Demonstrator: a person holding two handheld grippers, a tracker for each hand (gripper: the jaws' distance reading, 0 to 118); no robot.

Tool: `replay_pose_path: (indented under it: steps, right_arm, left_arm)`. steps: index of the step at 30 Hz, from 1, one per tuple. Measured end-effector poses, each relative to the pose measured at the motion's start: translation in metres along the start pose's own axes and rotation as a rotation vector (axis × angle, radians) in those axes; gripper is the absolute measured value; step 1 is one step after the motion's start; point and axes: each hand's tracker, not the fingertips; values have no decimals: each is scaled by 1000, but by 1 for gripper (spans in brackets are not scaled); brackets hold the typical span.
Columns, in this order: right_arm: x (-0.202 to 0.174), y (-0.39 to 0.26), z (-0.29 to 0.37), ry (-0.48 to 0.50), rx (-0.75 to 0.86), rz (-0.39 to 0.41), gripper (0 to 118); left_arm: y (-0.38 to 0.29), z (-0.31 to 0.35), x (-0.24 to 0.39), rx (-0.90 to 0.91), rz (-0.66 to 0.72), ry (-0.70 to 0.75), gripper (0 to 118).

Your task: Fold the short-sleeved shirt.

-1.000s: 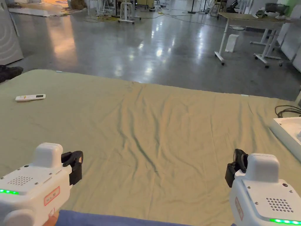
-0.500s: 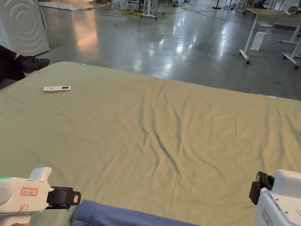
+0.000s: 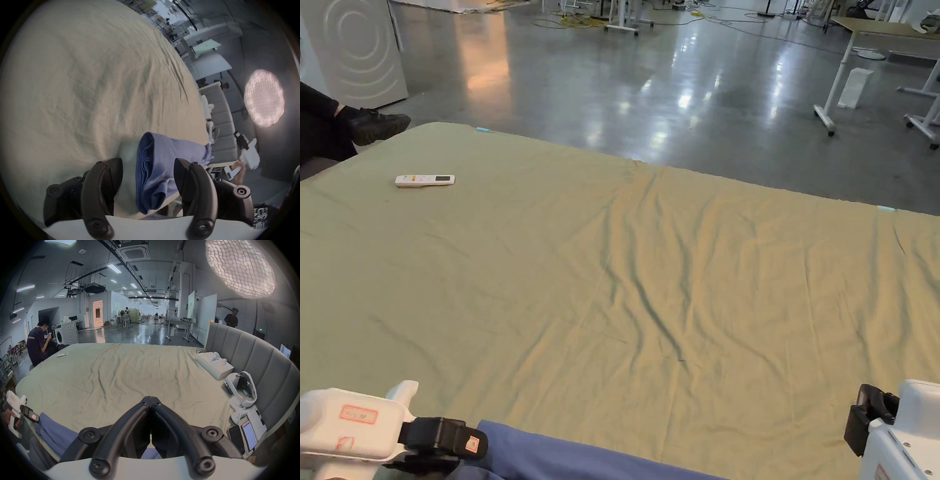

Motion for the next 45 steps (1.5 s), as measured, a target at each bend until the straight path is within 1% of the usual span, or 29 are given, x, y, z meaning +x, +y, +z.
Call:
replay_pose_path:
  steps: [1,3,6,8,9,10,11,13,14,15,16,18,21,23,26,31,33,35,38,40,45]
  right_arm:
    - [1,0,1,-1,-1,0,0]
    - [2,-1,1,-2,-3,-3,0]
    - [3,-2,2,-5,-5,-5,0]
    - [2,-2,3,-2,-10,-6,0]
    - [2,-3,3,-1,-11,-4,0]
    - [2,-3,3,-1,-13,-1,0]
    - [2,-4,3,-3,-16,2,0]
    - [2,-4,3,-2,-18,1,0]
    - [2,-5,3,-2,-20,0,0]
    - [2,-5,3,-2,-21,0,0]
    - [2,-5,3,-2,-22,0,0]
    - [3,-7,3,1,-27,2,0]
    - [3,-8,4,1,-32,7,0]
    - [4,-9,4,1,-35,5,0]
    - [6,-11,4,1,-36,-1,0]
    - [10,-11,4,-2,-36,-7,0]
    - [12,-11,3,-2,-36,-10,0]
    - [14,-10,3,1,-35,-14,0]
    - [16,-10,2,2,-29,-17,0]
    - [18,-10,2,5,-26,-20,0]
    - [23,-10,1,5,-22,-26,0]
  left_arm:
    - [0,0,-4,-5,-8,-15,69]
    - [-18,-11,18,-16,-16,-47,70]
    - [-20,-18,13,-32,50,-149,69]
    - [-24,-28,12,-79,76,-223,69]
    - [-27,-34,14,-102,82,-244,69]
    - [-29,-43,10,-118,69,-229,67]
    - [-31,-48,10,-114,69,-233,64]
    - [-34,-52,16,-100,53,-221,36]
    - [-35,-53,18,-78,32,-163,22]
    - [-30,-51,19,-73,8,-113,19]
    - [-31,-53,20,-62,9,-64,19]
    - [-32,-49,21,-52,30,-109,19]
    - [-31,-45,31,-50,-2,-60,16]
    - [-37,-40,57,-45,-25,-4,14]
    - [-39,-32,73,-28,-39,33,12]
    - [-39,-10,104,6,-73,21,11]
    - [-38,-1,119,17,-110,60,11]
    - [-33,12,125,18,-117,83,11]
    - [-27,34,131,46,-130,134,11]
    - [-23,51,132,72,-133,227,11]
    - [-22,78,142,113,-128,378,11]
